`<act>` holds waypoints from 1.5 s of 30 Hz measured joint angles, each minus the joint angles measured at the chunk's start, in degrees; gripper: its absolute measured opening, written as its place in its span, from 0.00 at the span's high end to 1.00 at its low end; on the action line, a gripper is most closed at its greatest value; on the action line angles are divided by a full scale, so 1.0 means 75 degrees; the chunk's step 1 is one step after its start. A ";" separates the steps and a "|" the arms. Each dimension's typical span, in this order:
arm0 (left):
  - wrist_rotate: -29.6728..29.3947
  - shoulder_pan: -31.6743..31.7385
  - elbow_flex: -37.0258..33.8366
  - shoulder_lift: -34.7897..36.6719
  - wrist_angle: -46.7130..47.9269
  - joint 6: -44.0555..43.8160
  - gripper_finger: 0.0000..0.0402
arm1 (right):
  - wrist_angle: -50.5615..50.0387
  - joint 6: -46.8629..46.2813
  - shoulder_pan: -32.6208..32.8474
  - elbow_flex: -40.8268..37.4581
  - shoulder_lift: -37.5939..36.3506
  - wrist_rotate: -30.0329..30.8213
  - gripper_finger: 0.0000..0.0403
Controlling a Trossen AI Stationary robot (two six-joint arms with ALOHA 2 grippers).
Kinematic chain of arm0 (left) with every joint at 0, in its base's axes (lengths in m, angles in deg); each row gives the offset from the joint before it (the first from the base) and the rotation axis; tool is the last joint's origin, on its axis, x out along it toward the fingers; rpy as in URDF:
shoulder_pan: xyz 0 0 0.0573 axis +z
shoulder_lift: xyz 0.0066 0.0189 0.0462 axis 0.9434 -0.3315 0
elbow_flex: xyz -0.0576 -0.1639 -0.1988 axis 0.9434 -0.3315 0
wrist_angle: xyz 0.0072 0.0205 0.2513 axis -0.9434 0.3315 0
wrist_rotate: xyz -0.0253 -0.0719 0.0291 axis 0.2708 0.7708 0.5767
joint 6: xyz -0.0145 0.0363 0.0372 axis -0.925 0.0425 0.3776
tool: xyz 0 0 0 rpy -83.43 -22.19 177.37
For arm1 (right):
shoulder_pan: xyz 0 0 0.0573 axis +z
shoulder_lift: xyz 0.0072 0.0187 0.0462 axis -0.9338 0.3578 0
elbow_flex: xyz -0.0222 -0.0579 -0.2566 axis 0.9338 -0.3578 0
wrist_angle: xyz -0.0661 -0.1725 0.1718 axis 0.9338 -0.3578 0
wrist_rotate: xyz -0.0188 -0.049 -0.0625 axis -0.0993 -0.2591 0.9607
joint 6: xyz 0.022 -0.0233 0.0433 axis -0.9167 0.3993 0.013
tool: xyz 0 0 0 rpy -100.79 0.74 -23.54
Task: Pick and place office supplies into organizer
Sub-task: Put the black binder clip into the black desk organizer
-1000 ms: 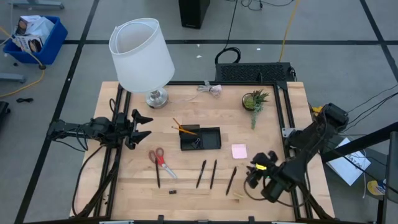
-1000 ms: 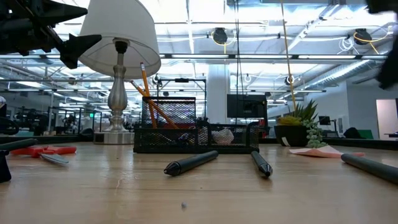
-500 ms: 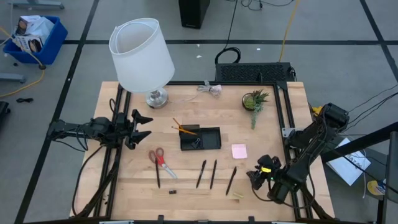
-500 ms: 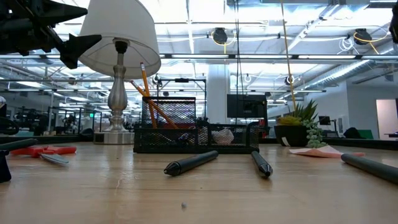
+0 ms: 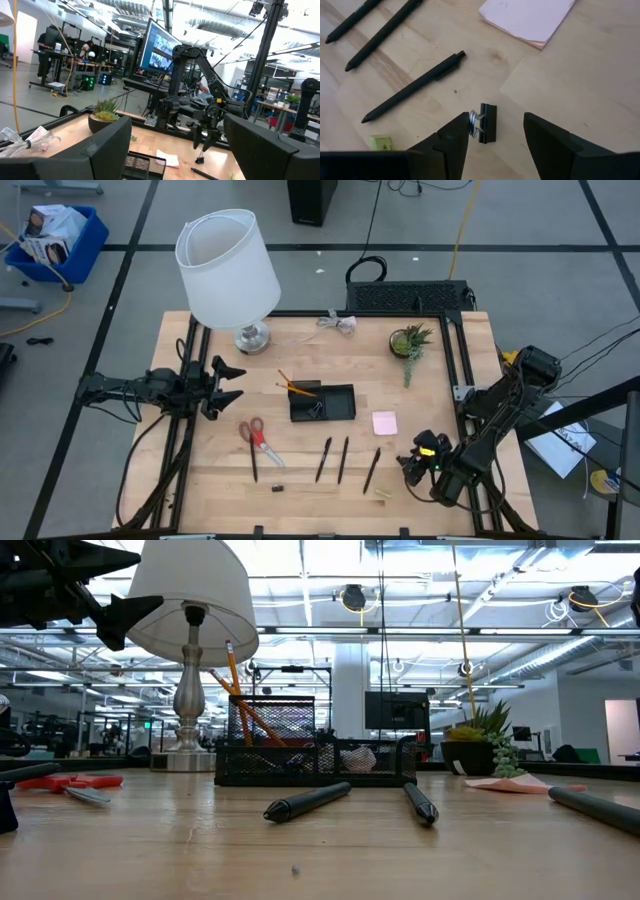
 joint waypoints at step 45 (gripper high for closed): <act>0.0000 0.0000 0.0000 0.0000 0.0001 0.0002 0.20 | 0.2630 0.3724 -0.0906 0.0000 0.0000 0.1624 0.98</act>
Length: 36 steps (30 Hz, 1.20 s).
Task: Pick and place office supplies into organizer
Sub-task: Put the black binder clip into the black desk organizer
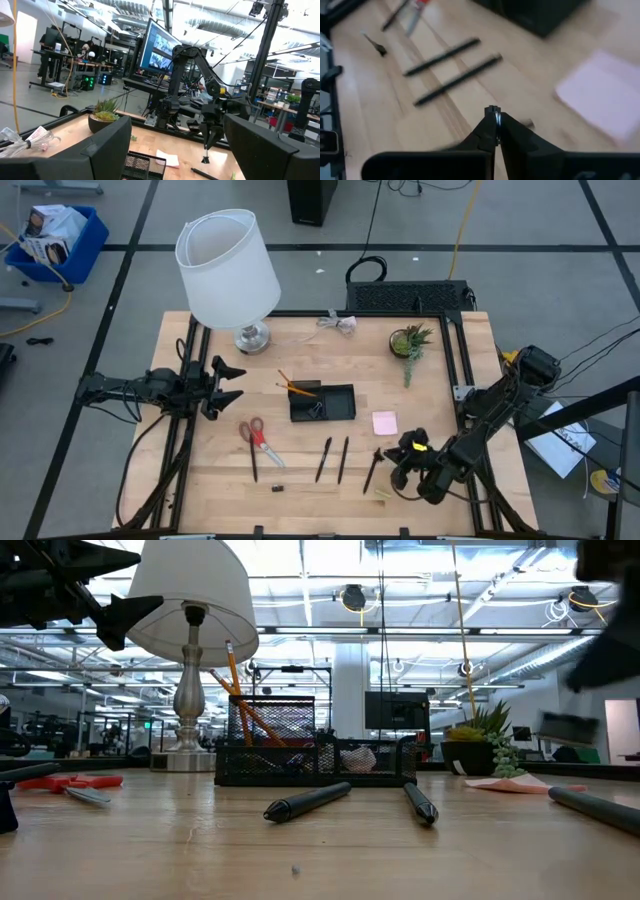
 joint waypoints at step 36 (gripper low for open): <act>0.0000 0.0000 0.0000 -0.0003 0.0001 -0.0001 0.21 | 0.7014 0.8635 -0.3894 0.0019 0.1956 -0.2586 0.98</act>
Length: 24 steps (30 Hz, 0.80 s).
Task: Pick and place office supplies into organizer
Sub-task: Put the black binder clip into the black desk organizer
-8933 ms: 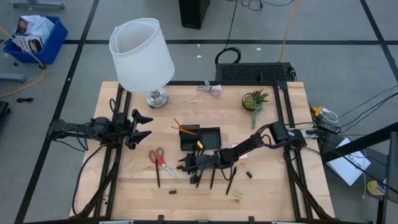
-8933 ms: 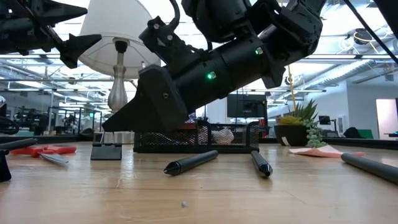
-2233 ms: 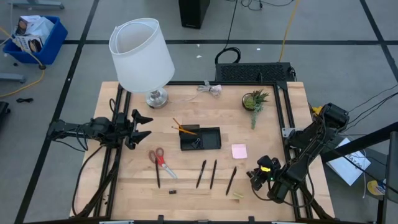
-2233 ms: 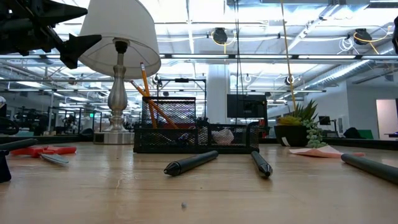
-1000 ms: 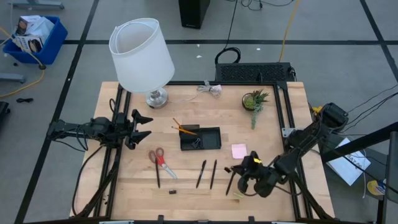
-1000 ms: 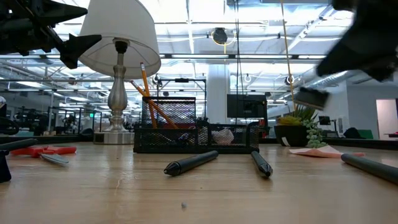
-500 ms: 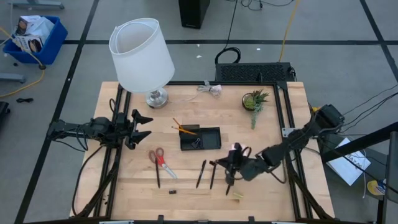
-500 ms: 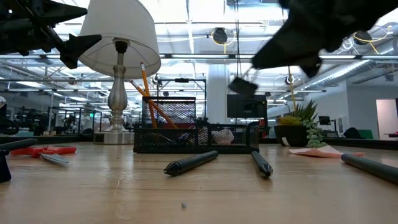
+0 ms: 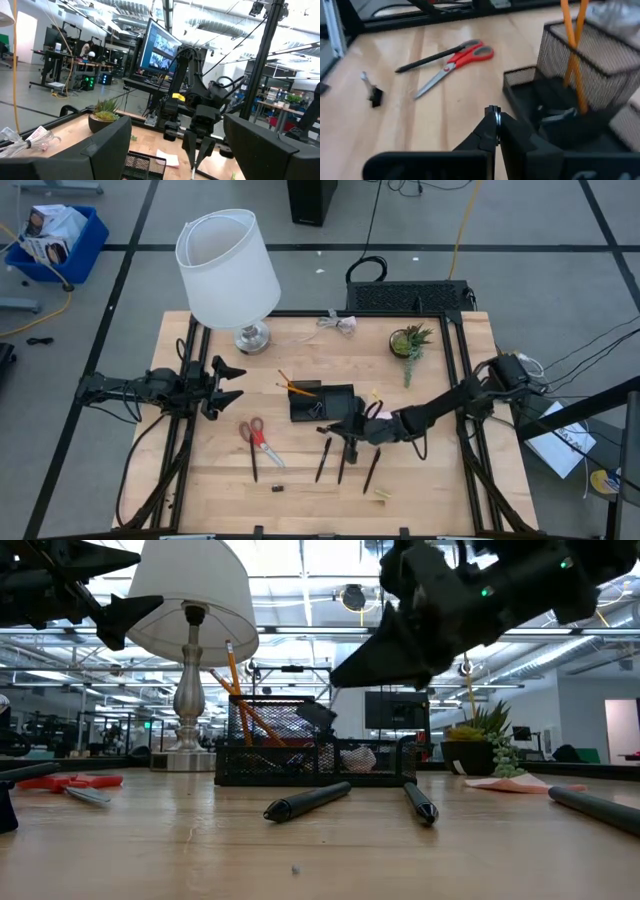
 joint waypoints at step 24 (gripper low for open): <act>0.0003 0.0000 -0.0003 0.0003 -0.0004 0.0001 0.20 | -0.0118 0.3270 -0.1089 0.0803 0.0504 -0.0407 0.98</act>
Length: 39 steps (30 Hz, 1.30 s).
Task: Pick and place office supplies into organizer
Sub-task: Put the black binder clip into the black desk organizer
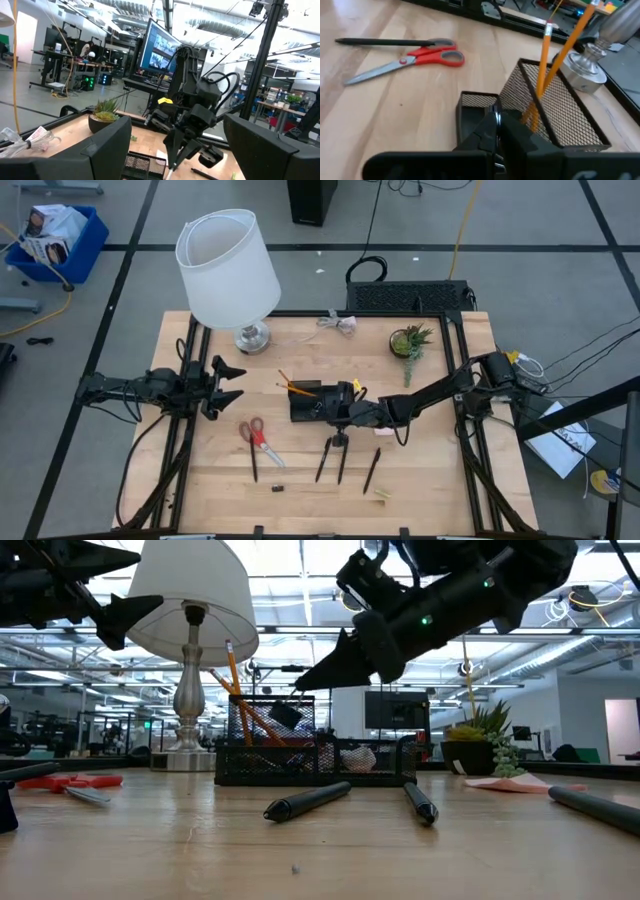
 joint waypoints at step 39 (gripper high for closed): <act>-0.0003 0.0000 0.0000 -0.0003 0.0004 0.0000 0.21 | 0.1279 -0.0143 -0.0414 -0.0003 0.0831 -0.0734 0.98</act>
